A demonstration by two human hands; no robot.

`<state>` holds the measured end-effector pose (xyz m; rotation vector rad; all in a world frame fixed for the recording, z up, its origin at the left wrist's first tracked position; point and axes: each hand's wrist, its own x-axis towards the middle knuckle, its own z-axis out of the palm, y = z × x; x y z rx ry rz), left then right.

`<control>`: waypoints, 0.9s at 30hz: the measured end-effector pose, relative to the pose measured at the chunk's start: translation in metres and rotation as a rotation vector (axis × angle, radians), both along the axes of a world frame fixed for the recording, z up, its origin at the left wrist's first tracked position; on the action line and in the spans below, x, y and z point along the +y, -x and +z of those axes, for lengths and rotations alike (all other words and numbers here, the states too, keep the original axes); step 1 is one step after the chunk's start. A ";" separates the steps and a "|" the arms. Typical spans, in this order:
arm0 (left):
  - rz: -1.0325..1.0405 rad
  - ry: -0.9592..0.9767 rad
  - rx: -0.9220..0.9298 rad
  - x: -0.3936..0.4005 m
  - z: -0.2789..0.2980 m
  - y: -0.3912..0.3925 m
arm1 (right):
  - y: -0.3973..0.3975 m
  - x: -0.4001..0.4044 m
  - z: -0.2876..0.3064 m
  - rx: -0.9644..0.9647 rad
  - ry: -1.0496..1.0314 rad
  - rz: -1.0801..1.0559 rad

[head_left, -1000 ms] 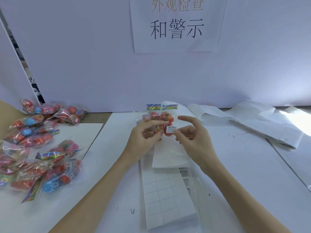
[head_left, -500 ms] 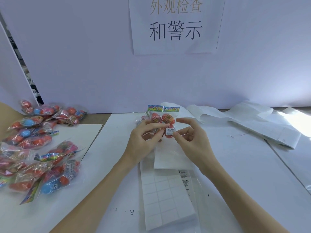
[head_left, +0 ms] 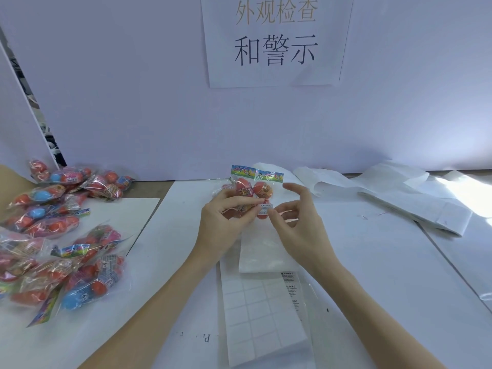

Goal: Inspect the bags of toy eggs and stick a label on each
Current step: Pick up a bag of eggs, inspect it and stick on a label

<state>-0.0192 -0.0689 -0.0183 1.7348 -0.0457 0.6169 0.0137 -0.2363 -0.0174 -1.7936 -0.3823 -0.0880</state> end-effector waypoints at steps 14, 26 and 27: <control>-0.079 0.095 -0.004 -0.001 0.009 0.002 | -0.004 -0.011 0.014 0.338 -0.334 0.267; -0.207 0.243 0.136 0.002 0.011 0.004 | -0.003 -0.011 0.018 0.370 -0.359 0.287; -0.214 0.238 0.149 0.002 0.011 0.004 | -0.003 -0.010 0.018 0.352 -0.347 0.283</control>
